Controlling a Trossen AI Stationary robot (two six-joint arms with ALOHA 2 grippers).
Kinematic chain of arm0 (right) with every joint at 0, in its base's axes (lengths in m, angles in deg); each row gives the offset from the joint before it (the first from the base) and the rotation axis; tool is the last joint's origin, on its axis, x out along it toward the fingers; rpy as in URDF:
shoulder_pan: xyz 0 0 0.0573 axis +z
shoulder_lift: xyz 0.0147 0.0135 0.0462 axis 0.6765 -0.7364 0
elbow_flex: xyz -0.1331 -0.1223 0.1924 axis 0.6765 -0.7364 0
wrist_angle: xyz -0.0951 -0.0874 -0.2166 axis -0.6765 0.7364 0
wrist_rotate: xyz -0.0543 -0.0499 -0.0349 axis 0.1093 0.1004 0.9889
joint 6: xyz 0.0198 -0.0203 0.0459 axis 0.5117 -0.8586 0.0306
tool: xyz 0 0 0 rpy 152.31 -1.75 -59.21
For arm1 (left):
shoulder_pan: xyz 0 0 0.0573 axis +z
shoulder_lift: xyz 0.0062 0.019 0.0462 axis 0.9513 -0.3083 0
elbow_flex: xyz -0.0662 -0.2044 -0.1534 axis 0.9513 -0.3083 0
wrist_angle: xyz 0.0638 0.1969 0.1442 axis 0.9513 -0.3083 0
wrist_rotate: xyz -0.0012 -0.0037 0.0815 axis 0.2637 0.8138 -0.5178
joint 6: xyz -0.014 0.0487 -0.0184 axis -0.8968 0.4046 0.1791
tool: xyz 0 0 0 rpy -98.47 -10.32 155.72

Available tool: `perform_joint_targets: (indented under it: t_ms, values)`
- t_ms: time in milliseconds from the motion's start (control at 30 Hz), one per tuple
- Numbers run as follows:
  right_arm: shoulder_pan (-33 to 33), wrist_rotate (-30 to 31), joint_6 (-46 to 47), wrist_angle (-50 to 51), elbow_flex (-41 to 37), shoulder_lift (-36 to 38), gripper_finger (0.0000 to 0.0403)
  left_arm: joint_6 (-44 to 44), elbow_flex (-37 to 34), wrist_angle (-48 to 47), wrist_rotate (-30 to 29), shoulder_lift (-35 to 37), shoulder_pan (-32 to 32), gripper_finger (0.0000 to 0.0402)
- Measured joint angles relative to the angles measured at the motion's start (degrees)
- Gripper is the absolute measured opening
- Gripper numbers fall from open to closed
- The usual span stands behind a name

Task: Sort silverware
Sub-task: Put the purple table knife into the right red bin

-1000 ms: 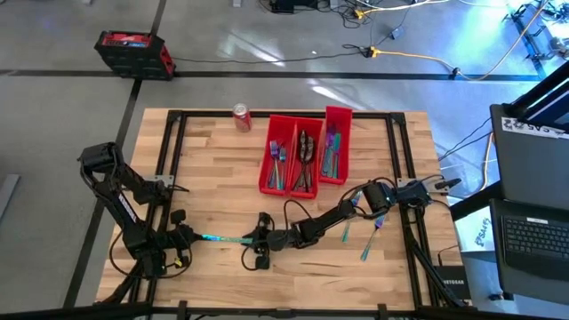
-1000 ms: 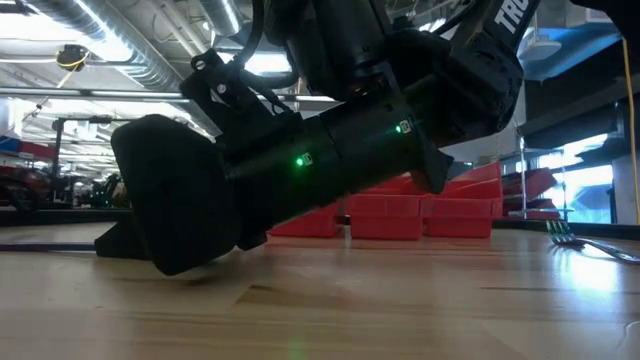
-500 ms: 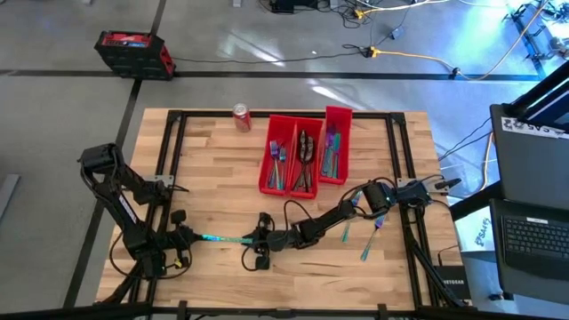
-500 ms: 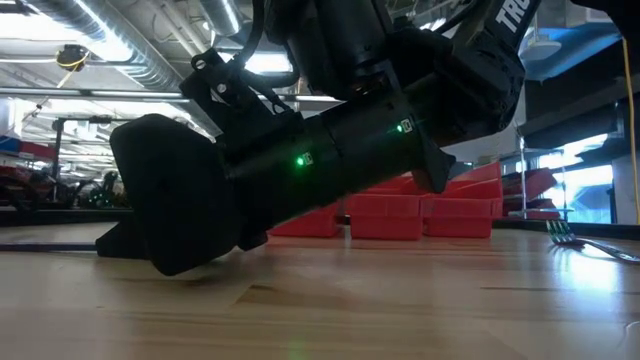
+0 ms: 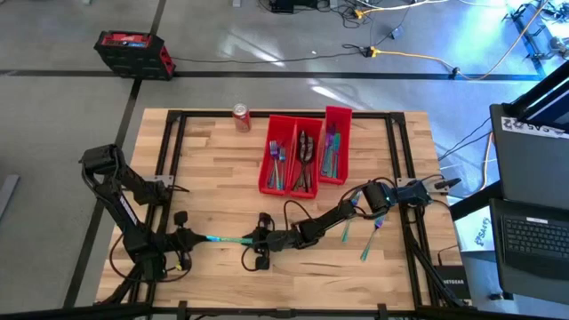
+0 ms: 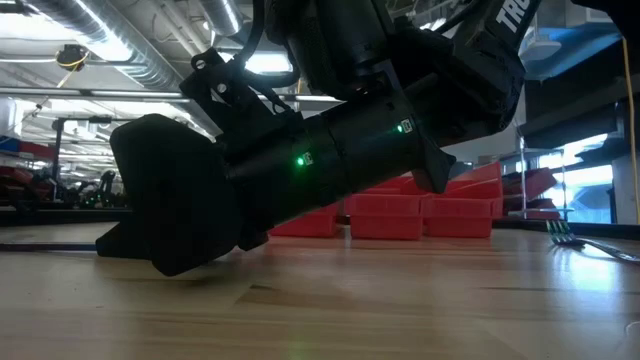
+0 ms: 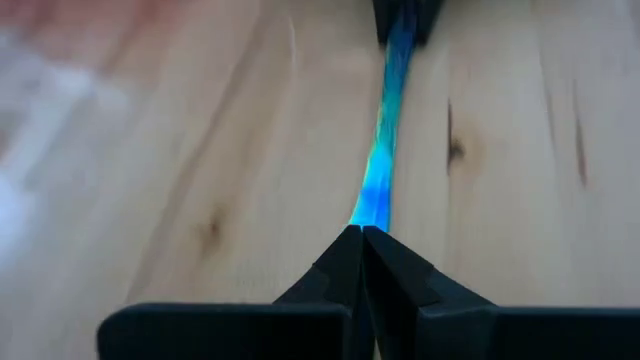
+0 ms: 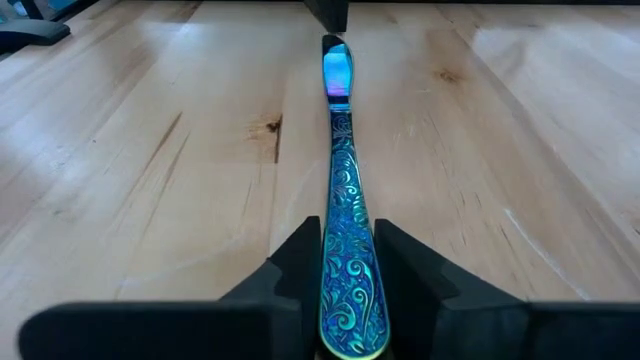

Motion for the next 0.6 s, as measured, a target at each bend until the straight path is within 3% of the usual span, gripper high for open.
perform_joint_targets:
  t_ms: [233, 433, 600]
  values:
    - [0.0, 0.0, 0.3, -1.5, -0.2, -0.1, 0.0059, 0.2, 2.7, -3.1, -7.4, 0.1, 1.9, 0.0]
    - [0.0, 0.5, 1.6, -4.5, -0.3, -0.2, 0.0059, 0.5, 9.2, -14.2, -16.9, 1.7, 5.2, 0.0]
    - [0.6, 1.3, 4.0, -5.2, -0.3, 0.2, 0.0059, 6.3, 16.5, -24.2, -22.0, 3.1, 7.4, 0.0]
